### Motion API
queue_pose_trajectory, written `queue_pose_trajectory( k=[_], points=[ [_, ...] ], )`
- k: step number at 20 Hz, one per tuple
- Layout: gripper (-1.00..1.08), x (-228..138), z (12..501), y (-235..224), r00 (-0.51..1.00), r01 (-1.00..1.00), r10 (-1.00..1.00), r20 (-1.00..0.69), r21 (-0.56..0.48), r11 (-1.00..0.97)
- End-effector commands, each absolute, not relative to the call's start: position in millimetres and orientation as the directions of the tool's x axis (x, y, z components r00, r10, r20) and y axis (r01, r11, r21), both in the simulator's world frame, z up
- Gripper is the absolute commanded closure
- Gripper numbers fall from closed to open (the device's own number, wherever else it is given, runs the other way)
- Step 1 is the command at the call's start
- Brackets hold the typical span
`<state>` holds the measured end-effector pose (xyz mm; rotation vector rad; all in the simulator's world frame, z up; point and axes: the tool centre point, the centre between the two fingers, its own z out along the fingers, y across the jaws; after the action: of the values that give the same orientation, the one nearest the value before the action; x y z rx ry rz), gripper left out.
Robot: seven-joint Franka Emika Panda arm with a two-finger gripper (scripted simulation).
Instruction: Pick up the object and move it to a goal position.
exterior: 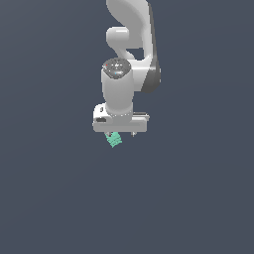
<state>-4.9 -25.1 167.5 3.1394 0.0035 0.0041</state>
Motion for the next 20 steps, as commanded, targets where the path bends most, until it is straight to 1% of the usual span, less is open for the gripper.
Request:
queue_pose_trajectory(
  k=[1,9,20],
  points=[
    [-0.92,-7.1,164.2,-27.3,1.000,0.021,0.021,0.002,0.003,-1.000],
    [-0.92,-20.2,146.2,-38.3,0.991,0.134,0.134,0.001,0.004,-0.991],
    [-0.92,-52.1,109.8,-58.7,0.927,0.374,0.374,-0.001,0.004,-0.927]
  ],
)
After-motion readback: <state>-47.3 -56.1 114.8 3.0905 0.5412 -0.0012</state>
